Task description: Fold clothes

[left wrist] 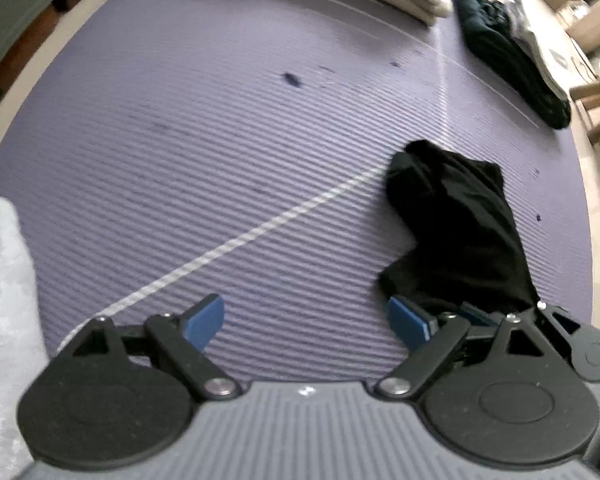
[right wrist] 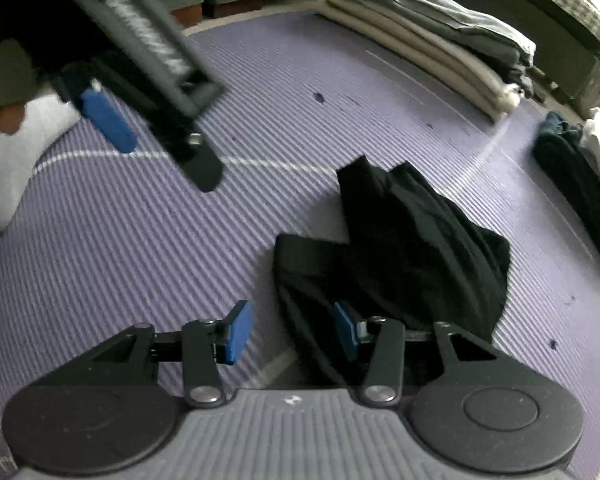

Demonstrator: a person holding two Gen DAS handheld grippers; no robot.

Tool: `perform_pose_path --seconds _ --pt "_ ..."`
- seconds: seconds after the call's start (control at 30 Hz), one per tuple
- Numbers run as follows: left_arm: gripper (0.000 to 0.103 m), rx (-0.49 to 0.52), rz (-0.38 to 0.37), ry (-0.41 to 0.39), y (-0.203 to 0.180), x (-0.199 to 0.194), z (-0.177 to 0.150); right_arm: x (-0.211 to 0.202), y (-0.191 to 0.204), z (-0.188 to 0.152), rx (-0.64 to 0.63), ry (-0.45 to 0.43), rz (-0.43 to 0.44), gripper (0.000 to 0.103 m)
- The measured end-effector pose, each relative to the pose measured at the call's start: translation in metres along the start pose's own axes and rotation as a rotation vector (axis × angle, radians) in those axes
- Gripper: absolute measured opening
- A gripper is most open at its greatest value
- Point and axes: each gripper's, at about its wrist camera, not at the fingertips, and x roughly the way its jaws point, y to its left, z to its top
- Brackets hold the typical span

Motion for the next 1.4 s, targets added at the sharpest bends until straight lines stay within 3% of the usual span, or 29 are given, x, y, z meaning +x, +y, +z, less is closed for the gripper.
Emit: perform_pose_path --seconds 0.13,0.33,0.4,0.43,0.5,0.6,0.87,1.0,1.2,1.3,1.4 --pt "0.090 -0.073 -0.014 0.003 0.013 -0.002 0.005 0.017 -0.001 0.008 0.009 -0.014 0.024 0.047" --pt "0.090 -0.054 -0.027 0.012 0.012 -0.004 0.003 0.040 -0.001 0.016 0.024 -0.018 0.014 0.044" --pt "0.090 -0.053 -0.030 0.019 0.013 -0.003 0.002 0.041 -0.007 0.019 0.049 -0.021 0.010 0.030" --pt "0.090 -0.053 -0.029 0.022 0.013 -0.002 0.002 0.041 -0.010 0.019 0.061 -0.018 -0.001 0.016" --pt "0.090 -0.058 -0.027 0.025 0.014 0.000 0.002 0.040 -0.018 0.020 0.091 -0.005 -0.004 0.006" --pt "0.090 -0.058 -0.033 0.027 0.014 0.003 0.003 0.027 -0.030 0.021 0.129 0.004 -0.005 0.005" --pt "0.090 0.031 -0.031 -0.022 0.000 0.002 0.005 -0.060 -0.069 0.015 0.230 -0.168 -0.103 0.004" --pt "0.090 0.121 -0.025 -0.045 -0.021 0.004 0.002 -0.107 -0.098 -0.005 0.362 -0.240 -0.115 0.004" --pt "0.091 0.258 -0.019 -0.076 -0.050 0.005 -0.005 -0.122 -0.105 -0.035 0.434 -0.222 0.014 0.005" --pt "0.091 0.336 -0.012 -0.069 -0.066 0.012 -0.011 -0.122 -0.094 -0.049 0.389 -0.177 0.024 0.005" --pt "0.091 0.421 -0.008 -0.063 -0.083 0.019 -0.019 -0.131 -0.101 -0.056 0.414 -0.196 -0.017 0.005"
